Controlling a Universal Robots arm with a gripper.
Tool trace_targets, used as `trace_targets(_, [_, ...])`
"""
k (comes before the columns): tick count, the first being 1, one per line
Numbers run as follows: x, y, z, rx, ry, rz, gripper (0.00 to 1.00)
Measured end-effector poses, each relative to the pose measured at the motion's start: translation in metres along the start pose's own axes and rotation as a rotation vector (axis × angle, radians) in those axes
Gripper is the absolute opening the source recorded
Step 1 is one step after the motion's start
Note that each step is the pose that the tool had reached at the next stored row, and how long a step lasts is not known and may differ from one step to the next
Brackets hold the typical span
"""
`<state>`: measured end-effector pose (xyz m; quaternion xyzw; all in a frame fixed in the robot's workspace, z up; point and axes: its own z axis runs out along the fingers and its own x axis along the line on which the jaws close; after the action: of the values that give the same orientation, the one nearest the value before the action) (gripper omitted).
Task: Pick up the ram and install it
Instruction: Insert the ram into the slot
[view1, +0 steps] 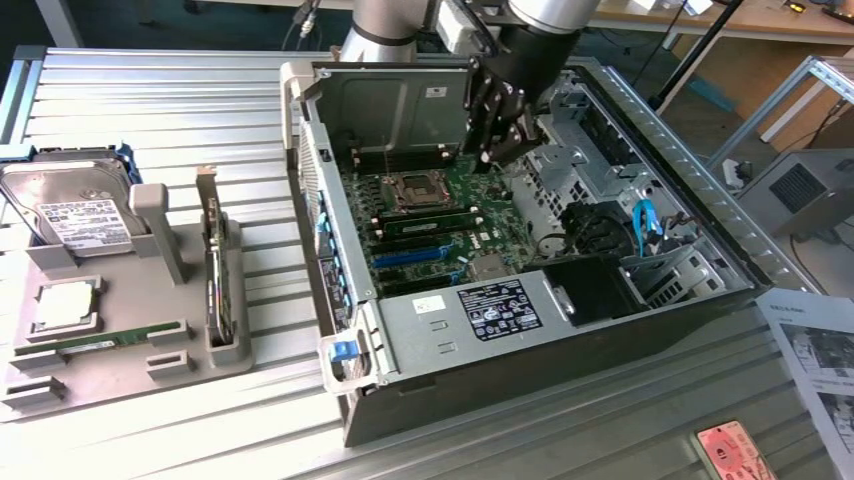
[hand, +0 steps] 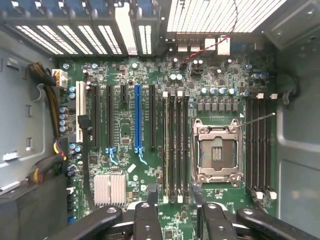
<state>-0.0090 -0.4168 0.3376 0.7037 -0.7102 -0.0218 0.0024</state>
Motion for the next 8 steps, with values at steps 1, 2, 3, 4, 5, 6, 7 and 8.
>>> trace_targets(1, [0.0,0.0001,-0.0026,0.0,0.0001,0.0,0.38])
trace_targets(2, [0.0,0.0002,-0.0063,0.0,0.0002,0.0,0.38])
trace_targets(3, [0.0,0.0004,-0.0095,0.0,0.0004,0.0,0.38])
trace_targets(4, [-0.001,0.0004,-0.0117,0.0,0.0007,0.0,0.38])
trace_targets(5, [-0.001,0.0005,-0.0141,0.0,0.0011,0.0,0.38])
trace_targets(6, [-0.001,0.0005,-0.015,0.0,0.0011,0.0,0.38])
trace_targets(7, [-0.001,0.0005,-0.015,0.0,0.0012,0.0,0.38])
trace_targets(8, [-0.001,0.0005,-0.015,0.0,0.0013,0.0,0.38])
